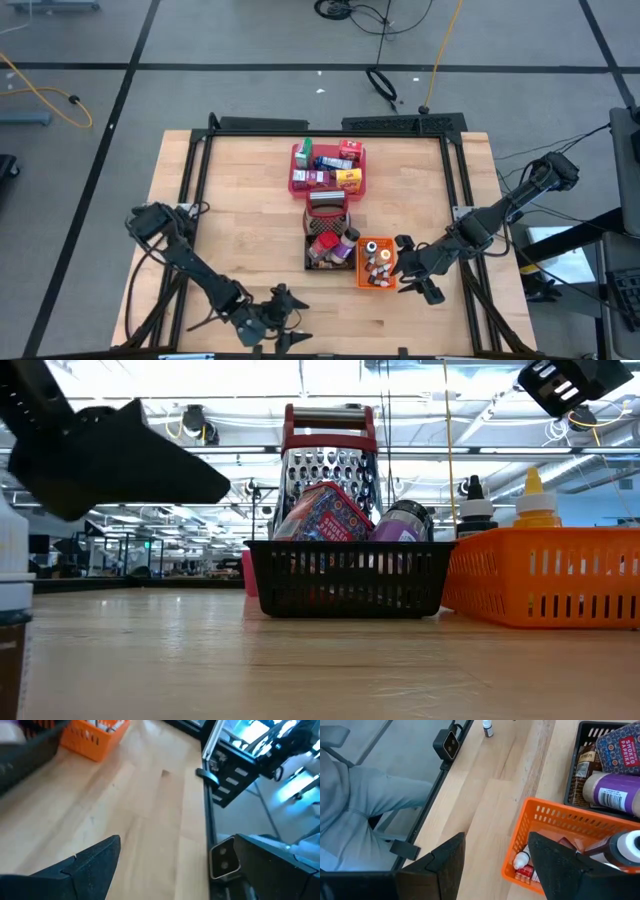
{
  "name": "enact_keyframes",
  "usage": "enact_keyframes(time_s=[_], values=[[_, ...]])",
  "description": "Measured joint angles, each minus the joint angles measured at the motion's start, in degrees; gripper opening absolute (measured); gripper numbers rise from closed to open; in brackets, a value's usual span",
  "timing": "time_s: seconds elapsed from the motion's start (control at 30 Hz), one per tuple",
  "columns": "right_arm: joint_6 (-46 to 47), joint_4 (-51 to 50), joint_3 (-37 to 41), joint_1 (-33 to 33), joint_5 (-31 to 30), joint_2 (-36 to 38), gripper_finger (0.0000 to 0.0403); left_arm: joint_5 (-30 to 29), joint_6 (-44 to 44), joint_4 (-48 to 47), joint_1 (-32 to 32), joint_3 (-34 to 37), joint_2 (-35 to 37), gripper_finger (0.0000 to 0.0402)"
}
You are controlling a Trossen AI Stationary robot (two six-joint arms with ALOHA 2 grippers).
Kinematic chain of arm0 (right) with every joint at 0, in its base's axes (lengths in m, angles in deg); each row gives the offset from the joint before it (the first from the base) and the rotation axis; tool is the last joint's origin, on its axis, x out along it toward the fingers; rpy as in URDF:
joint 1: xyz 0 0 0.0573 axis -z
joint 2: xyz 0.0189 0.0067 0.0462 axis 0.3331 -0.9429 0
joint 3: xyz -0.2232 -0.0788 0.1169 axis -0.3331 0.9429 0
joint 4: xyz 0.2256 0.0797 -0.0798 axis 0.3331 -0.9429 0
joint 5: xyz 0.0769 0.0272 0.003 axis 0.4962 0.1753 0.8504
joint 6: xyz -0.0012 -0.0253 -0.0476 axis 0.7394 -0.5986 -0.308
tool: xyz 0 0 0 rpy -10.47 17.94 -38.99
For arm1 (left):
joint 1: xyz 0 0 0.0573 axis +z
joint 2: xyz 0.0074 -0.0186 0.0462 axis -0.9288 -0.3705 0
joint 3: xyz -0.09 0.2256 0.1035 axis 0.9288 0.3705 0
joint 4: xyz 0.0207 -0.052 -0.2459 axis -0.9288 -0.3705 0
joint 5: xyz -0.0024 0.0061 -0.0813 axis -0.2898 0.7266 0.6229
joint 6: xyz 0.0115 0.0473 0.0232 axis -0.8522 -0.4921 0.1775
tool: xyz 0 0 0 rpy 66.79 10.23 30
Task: Pick & Place Kitchen Items
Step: Put the brown food coloring bottle into the orange bin
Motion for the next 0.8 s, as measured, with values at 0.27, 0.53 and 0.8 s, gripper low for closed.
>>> enact_keyframes(time_s=[0.27,0.53,0.8], values=[[0.02,-0.14,0.00,0.02,-2.60,0.00,0.0210,-0.01,5.94,2.92,-1.42,-0.10,-3.76,0.0392],[0.02,-0.09,0.00,0.02,-2.61,0.00,0.0210,-0.08,6.72,5.99,-1.96,-1.68,-7.65,0.0392],[0.02,0.09,0.00,0.02,-2.79,0.00,0.0210,-0.05,6.52,5.78,-1.86,-5.61,-12.97,0.0392]])
